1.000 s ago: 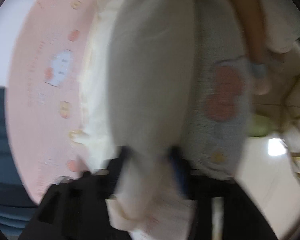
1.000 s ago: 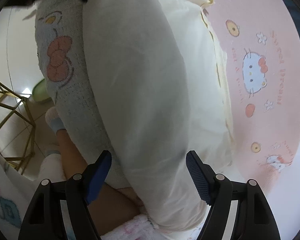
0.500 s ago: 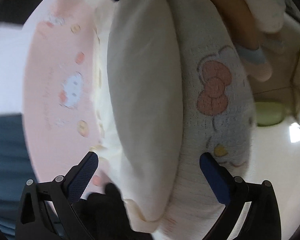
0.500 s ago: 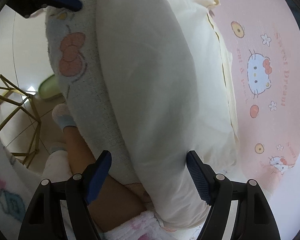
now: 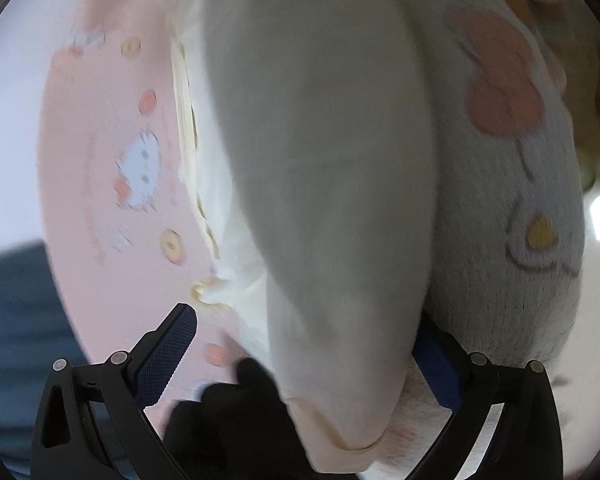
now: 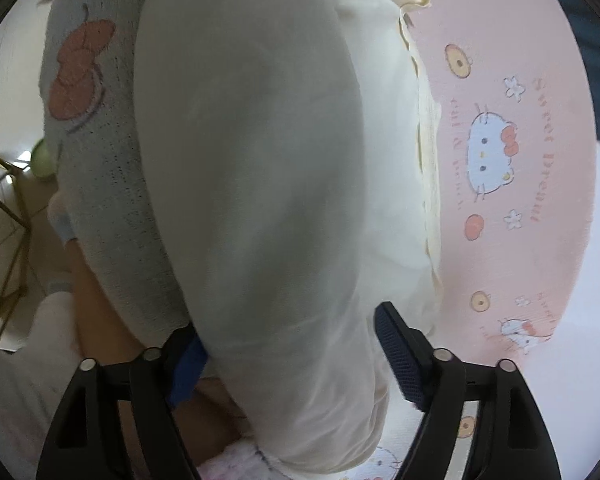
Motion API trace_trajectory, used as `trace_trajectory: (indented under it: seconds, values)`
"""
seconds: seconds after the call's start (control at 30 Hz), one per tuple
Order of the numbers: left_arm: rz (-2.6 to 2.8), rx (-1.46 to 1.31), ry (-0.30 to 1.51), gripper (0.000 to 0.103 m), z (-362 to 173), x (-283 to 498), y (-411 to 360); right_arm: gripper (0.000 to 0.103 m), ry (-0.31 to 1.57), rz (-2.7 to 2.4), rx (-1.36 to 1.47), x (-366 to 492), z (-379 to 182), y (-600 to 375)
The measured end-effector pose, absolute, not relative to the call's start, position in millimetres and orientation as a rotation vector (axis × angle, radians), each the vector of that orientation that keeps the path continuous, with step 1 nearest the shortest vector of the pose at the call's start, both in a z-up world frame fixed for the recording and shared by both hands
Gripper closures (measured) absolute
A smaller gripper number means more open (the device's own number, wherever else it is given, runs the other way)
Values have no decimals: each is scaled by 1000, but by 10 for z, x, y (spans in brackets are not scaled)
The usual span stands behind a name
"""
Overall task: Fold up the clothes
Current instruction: 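Grasp the shirt edge with both grippers and lift it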
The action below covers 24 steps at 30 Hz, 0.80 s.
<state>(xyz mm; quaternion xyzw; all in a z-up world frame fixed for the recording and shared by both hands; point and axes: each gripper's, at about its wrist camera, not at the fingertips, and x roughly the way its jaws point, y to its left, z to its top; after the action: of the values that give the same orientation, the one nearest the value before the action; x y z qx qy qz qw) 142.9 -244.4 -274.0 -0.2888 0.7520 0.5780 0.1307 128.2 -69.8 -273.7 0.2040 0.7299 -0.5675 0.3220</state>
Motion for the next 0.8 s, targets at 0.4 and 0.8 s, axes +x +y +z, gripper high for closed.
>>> trace_trajectory:
  seconds: [0.4,0.8]
  values:
    - [1684,-1368,1711,59,-2687,887,-2467,51,1774,-1390,662,1281,-2761,-614]
    - [1849,-2062,671,70,-2495,-329,-2986,69,1136,-1456,1226,549,-2414,-693]
